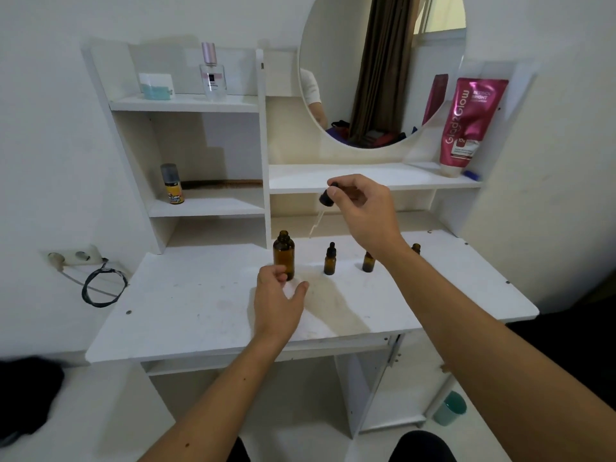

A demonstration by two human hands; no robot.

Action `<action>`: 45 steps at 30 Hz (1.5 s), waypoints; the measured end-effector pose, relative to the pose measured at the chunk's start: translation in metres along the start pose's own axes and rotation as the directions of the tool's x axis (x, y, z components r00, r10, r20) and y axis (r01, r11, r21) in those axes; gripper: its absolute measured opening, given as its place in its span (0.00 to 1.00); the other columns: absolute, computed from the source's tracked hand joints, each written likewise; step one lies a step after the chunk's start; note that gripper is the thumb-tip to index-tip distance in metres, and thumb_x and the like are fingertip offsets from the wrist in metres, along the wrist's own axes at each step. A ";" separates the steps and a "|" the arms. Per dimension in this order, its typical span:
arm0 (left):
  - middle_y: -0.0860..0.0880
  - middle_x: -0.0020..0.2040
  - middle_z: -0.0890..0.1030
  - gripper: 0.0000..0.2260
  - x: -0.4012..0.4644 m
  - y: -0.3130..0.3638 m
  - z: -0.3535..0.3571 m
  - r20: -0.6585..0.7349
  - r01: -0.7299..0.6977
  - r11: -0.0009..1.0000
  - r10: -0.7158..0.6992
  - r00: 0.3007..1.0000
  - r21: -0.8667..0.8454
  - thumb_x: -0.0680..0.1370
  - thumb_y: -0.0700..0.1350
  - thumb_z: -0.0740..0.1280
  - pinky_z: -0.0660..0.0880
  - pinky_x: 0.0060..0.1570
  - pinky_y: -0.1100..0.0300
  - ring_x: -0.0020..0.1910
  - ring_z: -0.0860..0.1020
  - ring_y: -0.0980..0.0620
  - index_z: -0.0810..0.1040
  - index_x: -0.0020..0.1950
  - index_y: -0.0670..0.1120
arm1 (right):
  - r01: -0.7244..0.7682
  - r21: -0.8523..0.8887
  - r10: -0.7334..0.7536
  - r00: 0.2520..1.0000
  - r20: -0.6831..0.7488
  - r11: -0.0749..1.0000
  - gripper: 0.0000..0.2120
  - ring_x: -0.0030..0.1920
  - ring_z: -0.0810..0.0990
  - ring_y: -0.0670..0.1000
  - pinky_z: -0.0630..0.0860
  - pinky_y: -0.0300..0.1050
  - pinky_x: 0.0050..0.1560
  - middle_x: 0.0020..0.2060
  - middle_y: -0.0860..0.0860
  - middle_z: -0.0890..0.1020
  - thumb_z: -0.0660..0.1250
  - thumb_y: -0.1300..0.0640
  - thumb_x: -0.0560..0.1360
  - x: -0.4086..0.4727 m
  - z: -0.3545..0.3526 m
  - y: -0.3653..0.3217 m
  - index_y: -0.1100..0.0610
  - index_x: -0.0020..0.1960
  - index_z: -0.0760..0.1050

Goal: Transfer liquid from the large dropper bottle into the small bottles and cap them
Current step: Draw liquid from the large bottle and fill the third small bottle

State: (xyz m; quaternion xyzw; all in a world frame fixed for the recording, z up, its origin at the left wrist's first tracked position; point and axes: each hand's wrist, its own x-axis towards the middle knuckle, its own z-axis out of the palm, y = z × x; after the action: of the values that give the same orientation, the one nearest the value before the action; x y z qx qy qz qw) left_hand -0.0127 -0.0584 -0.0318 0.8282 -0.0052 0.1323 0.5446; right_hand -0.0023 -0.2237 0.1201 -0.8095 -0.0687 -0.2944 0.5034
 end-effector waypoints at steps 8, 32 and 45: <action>0.56 0.54 0.79 0.22 -0.020 0.033 0.067 0.220 -0.051 0.991 0.078 0.972 -0.127 0.75 0.51 0.78 0.75 0.49 0.70 0.53 0.78 0.57 0.73 0.64 0.51 | -0.119 -0.056 0.114 0.989 -0.097 0.991 0.08 0.52 0.86 0.44 0.81 0.40 0.58 0.50 0.46 0.88 0.72 0.56 0.81 -0.024 -0.073 0.046 0.54 0.59 0.84; 0.51 0.71 0.76 0.28 0.017 0.084 0.211 0.407 -0.099 0.987 0.141 0.902 -0.123 0.79 0.46 0.74 0.74 0.68 0.54 0.67 0.76 0.54 0.70 0.76 0.47 | -0.221 -0.059 0.199 0.945 -0.261 0.973 0.09 0.51 0.87 0.45 0.82 0.43 0.60 0.46 0.46 0.88 0.72 0.56 0.81 0.000 -0.161 0.135 0.55 0.59 0.84; 0.57 0.51 0.84 0.09 0.029 0.079 0.224 0.347 -0.199 0.969 0.240 0.907 -0.148 0.79 0.43 0.73 0.78 0.58 0.63 0.53 0.82 0.60 0.81 0.59 0.48 | -0.253 -0.146 0.220 0.953 -0.210 0.956 0.07 0.42 0.84 0.37 0.76 0.27 0.49 0.40 0.42 0.88 0.75 0.57 0.78 0.000 -0.146 0.154 0.47 0.43 0.82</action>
State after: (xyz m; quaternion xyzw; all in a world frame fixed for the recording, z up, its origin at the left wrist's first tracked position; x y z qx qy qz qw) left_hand 0.0509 -0.2895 -0.0375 0.8014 -0.2060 0.0372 0.5603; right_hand 0.0009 -0.4229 0.0478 -0.8199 0.1035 -0.3132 0.4679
